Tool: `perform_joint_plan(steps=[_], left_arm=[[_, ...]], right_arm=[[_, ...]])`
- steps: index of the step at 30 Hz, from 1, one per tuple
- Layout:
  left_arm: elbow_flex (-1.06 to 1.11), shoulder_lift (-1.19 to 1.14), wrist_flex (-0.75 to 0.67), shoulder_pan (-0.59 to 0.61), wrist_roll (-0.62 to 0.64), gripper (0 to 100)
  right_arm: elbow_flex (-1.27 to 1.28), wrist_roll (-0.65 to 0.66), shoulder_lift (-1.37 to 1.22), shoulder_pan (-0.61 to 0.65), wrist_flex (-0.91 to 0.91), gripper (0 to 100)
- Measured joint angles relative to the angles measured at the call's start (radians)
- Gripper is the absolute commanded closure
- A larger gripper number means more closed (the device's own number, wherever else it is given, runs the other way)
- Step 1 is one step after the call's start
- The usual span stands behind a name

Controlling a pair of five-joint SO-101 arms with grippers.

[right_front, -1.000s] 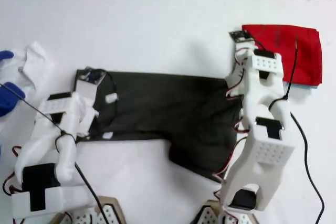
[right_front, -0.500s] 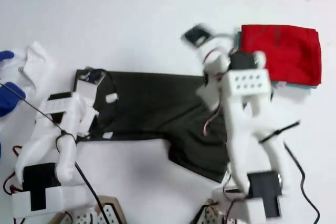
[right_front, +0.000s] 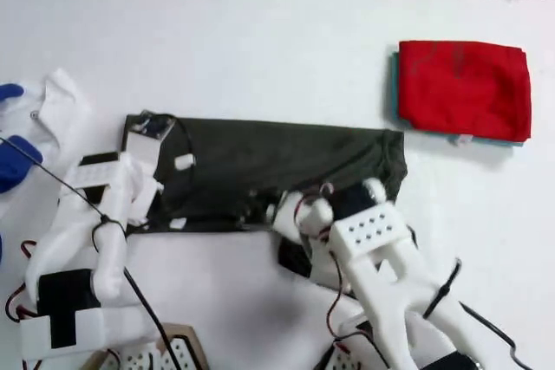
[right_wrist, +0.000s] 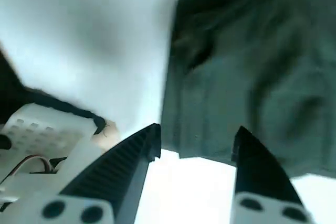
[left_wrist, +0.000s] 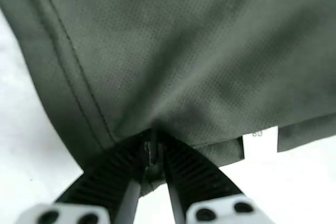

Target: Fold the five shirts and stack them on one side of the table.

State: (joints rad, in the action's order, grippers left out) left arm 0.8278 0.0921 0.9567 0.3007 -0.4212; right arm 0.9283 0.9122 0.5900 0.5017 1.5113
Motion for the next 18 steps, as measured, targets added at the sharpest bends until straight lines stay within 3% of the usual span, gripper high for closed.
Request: perform_joint_plan(steps=[11, 18], left_arm=[[0.0, 0.0, 0.0, 0.0, 0.0, 98], [0.0, 0.0, 0.0, 0.0, 0.0, 98]], right_arm=[[0.267, 0.002, 0.003, 0.005, -0.275, 76.9], [0.288, 0.003, 0.006, 0.003, -0.308, 76.9]])
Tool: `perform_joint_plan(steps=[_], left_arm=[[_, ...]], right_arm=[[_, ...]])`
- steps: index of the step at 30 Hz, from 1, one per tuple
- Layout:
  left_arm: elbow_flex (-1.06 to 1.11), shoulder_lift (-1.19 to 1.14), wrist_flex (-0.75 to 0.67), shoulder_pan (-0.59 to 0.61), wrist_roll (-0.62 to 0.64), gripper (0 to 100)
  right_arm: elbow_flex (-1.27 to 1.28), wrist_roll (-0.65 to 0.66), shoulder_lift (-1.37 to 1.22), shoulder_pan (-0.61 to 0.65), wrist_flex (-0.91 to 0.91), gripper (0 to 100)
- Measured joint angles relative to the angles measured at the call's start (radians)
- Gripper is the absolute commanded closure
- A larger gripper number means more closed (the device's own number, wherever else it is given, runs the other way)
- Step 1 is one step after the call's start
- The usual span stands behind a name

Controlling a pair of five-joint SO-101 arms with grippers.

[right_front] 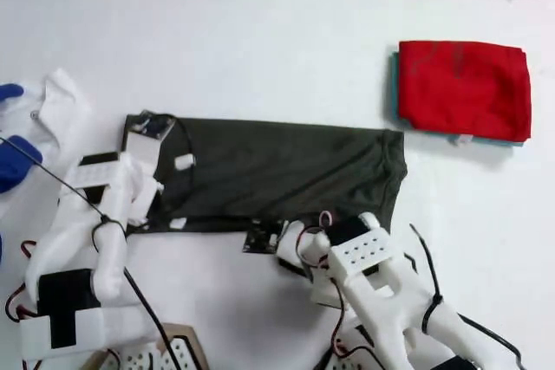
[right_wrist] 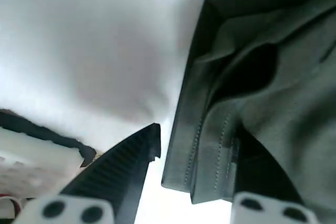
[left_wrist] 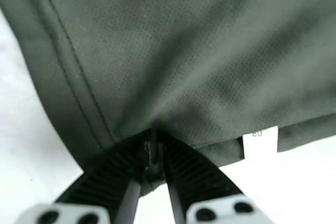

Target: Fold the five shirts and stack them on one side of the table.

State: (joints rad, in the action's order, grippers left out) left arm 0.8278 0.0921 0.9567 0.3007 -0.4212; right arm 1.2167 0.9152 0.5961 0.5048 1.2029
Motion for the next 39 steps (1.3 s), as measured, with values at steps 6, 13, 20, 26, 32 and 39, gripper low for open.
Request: perform_joint_plan(steps=[6, 13, 20, 26, 32, 39], left_arm=[[0.0, 0.0, 0.0, 0.0, 0.0, 98], [0.0, 0.0, 0.0, 0.0, 0.0, 98], [0.0, 0.0, 0.0, 0.0, 0.0, 98], [0.0, 0.0, 0.0, 0.0, 0.0, 98], [0.0, 0.0, 0.0, 0.0, 0.0, 98], [0.0, 0.0, 0.0, 0.0, 0.0, 98]], right_arm=[[-0.017, 0.0, -0.144, -0.003, -0.069, 76.9], [-0.112, 0.0, -0.336, -0.009, -0.068, 88.0], [-0.126, 0.0, -0.342, -0.018, -0.081, 98.3], [-0.124, 0.0, -0.316, -0.021, -0.08, 98.1], [-0.199, 0.0, -0.201, -0.041, 0.058, 98.1], [-0.517, 0.038, -0.175, -0.226, 0.157, 98.1]])
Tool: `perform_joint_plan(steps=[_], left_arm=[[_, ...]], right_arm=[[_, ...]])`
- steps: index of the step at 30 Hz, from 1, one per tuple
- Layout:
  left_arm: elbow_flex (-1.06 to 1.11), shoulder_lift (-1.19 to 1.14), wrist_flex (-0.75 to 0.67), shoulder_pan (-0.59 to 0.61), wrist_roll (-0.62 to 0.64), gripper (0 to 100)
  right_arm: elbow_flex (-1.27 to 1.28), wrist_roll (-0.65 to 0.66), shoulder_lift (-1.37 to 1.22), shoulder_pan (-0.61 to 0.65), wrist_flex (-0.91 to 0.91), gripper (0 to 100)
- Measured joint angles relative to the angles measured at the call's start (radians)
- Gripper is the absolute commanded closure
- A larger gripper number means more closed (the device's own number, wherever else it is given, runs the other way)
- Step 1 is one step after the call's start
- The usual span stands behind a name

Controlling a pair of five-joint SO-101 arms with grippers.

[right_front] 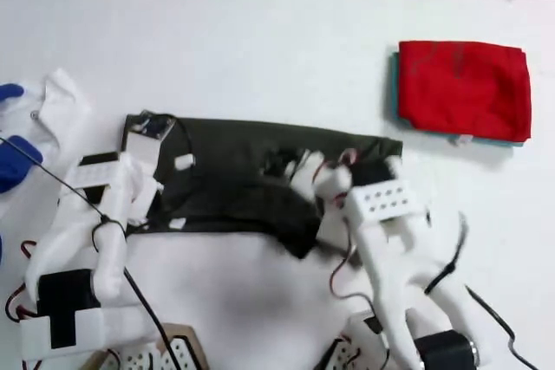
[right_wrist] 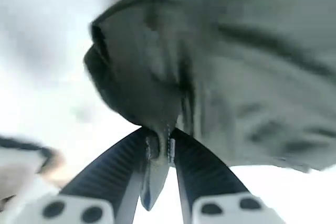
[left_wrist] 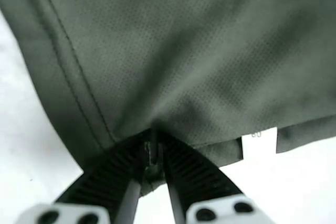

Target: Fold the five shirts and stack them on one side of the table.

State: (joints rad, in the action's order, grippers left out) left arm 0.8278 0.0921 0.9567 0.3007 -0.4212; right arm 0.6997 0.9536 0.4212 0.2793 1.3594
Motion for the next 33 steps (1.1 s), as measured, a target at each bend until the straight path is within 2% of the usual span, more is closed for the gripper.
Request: perform_joint_plan(steps=[5, 15, 20, 22, 28, 31, 33], left_arm=[[0.0, 0.0, 0.0, 0.0, 0.0, 98], [0.0, 0.0, -0.002, 0.0, 0.0, 98], [0.0, 0.0, -0.002, 0.0, 0.0, 98], [0.0, 0.0, -0.003, 0.0, 0.0, 98], [0.0, 0.0, -0.003, 0.0, 0.0, 98], [0.0, 0.0, -0.003, 0.0, 0.0, 98], [0.0, 0.0, -0.003, 0.0, 0.0, 98]], right_arm=[[-0.212, 0.018, -0.153, -0.075, 0.0, 98.1], [-0.66, 0.02, -0.632, -0.08, 0.018, 98.0], [-0.798, 0.011, -0.787, -0.089, 0.072, 86.3], [-0.85, -0.049, -0.821, -0.112, 0.072, 83.6], [-0.944, -0.31, -0.844, -0.207, 0.015, 83.9], [-0.948, -0.351, -0.844, -0.213, 0.021, 84.2], [-0.948, -0.362, -0.833, -0.212, 0.044, 89.1]])
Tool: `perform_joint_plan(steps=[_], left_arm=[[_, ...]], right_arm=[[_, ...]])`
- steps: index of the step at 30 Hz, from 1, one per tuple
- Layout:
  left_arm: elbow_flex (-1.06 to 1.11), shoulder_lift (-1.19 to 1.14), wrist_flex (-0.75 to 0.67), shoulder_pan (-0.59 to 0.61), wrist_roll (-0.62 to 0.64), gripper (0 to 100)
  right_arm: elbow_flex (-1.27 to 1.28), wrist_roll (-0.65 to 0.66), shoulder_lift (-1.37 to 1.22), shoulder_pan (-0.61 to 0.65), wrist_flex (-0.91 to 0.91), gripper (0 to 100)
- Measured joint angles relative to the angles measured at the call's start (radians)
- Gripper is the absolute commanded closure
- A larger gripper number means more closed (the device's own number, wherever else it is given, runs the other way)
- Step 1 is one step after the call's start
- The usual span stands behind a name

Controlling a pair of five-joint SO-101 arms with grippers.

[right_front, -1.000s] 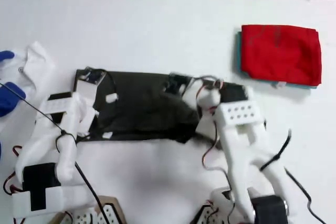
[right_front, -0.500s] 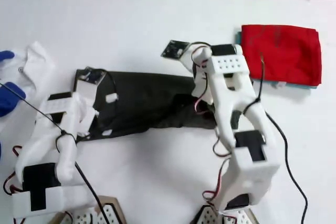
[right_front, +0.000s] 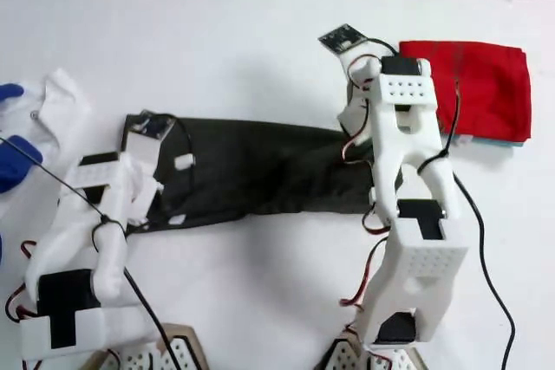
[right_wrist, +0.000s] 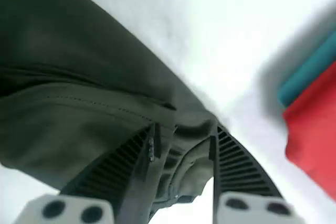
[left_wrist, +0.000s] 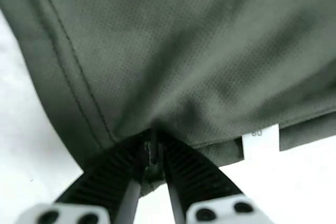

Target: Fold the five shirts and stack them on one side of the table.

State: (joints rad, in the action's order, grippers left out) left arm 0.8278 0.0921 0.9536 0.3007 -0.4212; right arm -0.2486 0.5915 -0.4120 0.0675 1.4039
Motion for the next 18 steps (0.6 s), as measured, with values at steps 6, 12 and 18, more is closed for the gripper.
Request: perform_joint_plan(steps=[6, 12, 18], left_arm=[[0.0, 0.0, 0.0, 0.0, 0.0, 98], [0.0, 0.0, 0.0, 0.0, 0.0, 98], [0.0, 0.0, 0.0, 0.0, 0.0, 98]], right_arm=[[0.003, -0.005, 0.118, 0.081, 0.153, 98.3], [0.133, -0.025, 0.207, 0.215, 0.137, 98.0], [0.287, -0.117, 0.232, 0.365, -0.015, 98.0]])
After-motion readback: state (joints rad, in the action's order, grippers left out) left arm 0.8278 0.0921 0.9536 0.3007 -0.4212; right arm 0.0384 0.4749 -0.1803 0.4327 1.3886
